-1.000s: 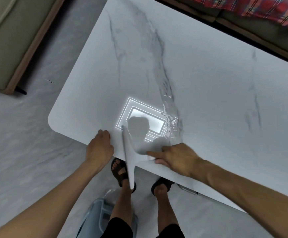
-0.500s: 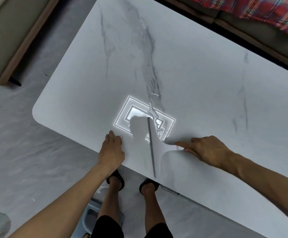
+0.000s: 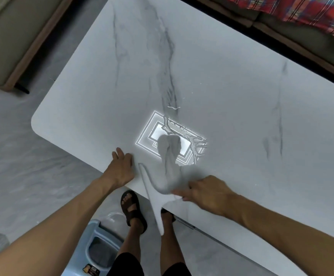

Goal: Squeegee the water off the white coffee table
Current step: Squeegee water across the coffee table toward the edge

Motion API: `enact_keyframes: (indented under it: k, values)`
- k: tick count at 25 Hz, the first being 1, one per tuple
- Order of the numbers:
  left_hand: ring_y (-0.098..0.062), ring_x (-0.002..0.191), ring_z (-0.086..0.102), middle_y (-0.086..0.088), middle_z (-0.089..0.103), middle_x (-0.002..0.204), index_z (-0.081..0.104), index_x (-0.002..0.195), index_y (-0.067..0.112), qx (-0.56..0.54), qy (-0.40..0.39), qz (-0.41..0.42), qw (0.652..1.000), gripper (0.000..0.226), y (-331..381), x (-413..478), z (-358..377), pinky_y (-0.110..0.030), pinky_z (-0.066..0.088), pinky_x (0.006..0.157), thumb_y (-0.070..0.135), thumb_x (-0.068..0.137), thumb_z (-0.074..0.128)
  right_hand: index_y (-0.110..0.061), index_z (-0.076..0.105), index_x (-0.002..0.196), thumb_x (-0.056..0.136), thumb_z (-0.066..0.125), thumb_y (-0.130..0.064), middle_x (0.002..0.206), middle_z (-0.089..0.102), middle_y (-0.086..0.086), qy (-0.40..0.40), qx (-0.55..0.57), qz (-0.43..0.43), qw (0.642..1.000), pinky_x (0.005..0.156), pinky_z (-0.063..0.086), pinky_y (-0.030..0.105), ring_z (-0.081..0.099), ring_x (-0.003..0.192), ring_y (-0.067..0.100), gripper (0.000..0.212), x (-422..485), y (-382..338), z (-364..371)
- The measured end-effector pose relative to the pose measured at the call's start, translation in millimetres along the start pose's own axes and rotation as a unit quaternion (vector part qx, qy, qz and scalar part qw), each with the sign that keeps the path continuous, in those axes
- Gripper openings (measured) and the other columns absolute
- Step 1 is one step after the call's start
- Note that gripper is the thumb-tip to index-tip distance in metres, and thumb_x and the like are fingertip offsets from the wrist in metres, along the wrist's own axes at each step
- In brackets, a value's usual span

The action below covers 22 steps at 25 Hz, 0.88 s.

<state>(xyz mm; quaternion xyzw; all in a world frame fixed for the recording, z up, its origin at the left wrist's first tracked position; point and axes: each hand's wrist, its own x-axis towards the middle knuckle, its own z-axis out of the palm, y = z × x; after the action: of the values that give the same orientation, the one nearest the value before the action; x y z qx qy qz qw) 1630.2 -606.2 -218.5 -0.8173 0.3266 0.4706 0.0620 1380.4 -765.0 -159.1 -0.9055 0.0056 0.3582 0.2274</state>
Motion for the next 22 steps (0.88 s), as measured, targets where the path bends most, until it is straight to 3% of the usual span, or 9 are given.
enact_keyframes:
  k: [3,6,8,11,15,17,19,20,22]
  values:
    - [-0.042,0.148,-0.006,-0.026,-0.008,0.159,0.035,0.129,0.0,0.0,0.003,-0.007,1.0,0.043,-2,1,2,-0.046,0.031,0.109,0.001,0.086,0.037,-0.057,0.023,0.137,0.101,0.031,-0.046,0.105,0.055,0.001,-0.022,0.027,-0.001,0.999,0.074,0.045,0.041,0.056,0.095,0.032,0.038,23,-7,2]
    - [-0.041,0.149,-0.004,-0.026,-0.008,0.159,0.036,0.129,-0.001,-0.006,0.004,-0.011,1.0,0.042,1,0,4,-0.046,0.031,0.11,0.003,0.087,0.038,-0.062,0.018,0.131,0.099,0.028,-0.053,0.11,0.056,-0.003,0.009,0.025,0.022,0.999,0.068,0.039,0.04,0.056,0.1,0.031,0.035,-1,28,-1]
    - [-0.042,0.148,-0.001,-0.026,-0.006,0.159,0.036,0.129,-0.001,0.0,0.007,-0.017,1.0,0.043,2,-2,5,-0.048,0.032,0.112,0.003,0.087,0.039,-0.065,0.011,0.133,0.099,0.025,-0.054,0.111,0.056,-0.005,0.023,0.014,0.051,0.998,0.069,0.042,0.038,0.058,0.1,0.029,0.039,-30,61,-7]
    - [-0.043,0.147,-0.001,-0.028,-0.006,0.158,0.037,0.129,-0.001,0.019,-0.001,-0.016,1.0,0.042,4,-4,4,-0.048,0.032,0.112,0.003,0.087,0.039,-0.064,0.01,0.137,0.099,0.018,-0.055,0.095,0.053,-0.009,0.029,-0.022,0.113,0.993,0.068,0.053,0.038,0.061,0.091,0.023,0.04,-78,102,-14]
    - [-0.046,0.14,0.025,-0.026,0.01,0.156,0.04,0.118,0.004,-0.014,-0.019,-0.033,0.999,0.031,6,-6,-6,-0.047,0.037,0.104,0.003,0.087,0.039,-0.059,0.007,0.142,0.096,0.006,-0.055,0.084,0.044,-0.009,0.017,-0.086,0.134,0.987,0.062,0.053,0.038,0.06,0.076,0.023,0.046,-117,115,-21]
    - [-0.041,0.118,0.048,-0.025,0.033,0.142,0.041,0.104,0.009,-0.044,0.011,-0.033,0.998,0.02,5,-10,-10,-0.043,0.043,0.088,0.002,0.085,0.041,-0.058,0.008,0.142,0.098,0.011,-0.053,0.091,0.052,-0.007,0.023,-0.087,0.106,0.99,0.062,0.051,0.036,0.062,0.081,0.026,0.045,-108,99,-27]
    - [-0.032,0.087,0.053,-0.016,0.055,0.109,0.041,0.095,0.012,-0.079,0.081,-0.033,0.993,0.016,0,-15,-11,-0.037,0.041,0.069,0.003,0.082,0.044,-0.058,0.011,0.142,0.1,0.02,-0.05,0.101,0.056,-0.002,0.016,-0.068,0.048,0.996,0.061,0.046,0.036,0.062,0.089,0.03,0.043,-73,69,-33]
    - [-0.03,0.079,0.053,-0.01,0.057,0.093,0.042,0.093,0.012,-0.105,0.118,-0.045,0.986,0.014,-3,-16,-10,-0.036,0.041,0.064,0.005,0.081,0.044,-0.056,0.014,0.141,0.101,0.024,-0.047,0.104,0.056,0.001,0.005,-0.061,0.014,0.998,0.062,0.045,0.037,0.061,0.092,0.032,0.042,-46,49,-35]
    - [-0.027,0.073,0.055,-0.003,0.057,0.08,0.046,0.09,0.014,-0.153,0.171,-0.078,0.97,0.011,-11,-15,-11,-0.034,0.042,0.06,0.008,0.081,0.044,-0.053,0.02,0.142,0.103,0.033,-0.037,0.107,0.056,0.005,-0.019,-0.067,-0.04,0.997,0.062,0.045,0.038,0.06,0.094,0.034,0.045,13,5,-33]
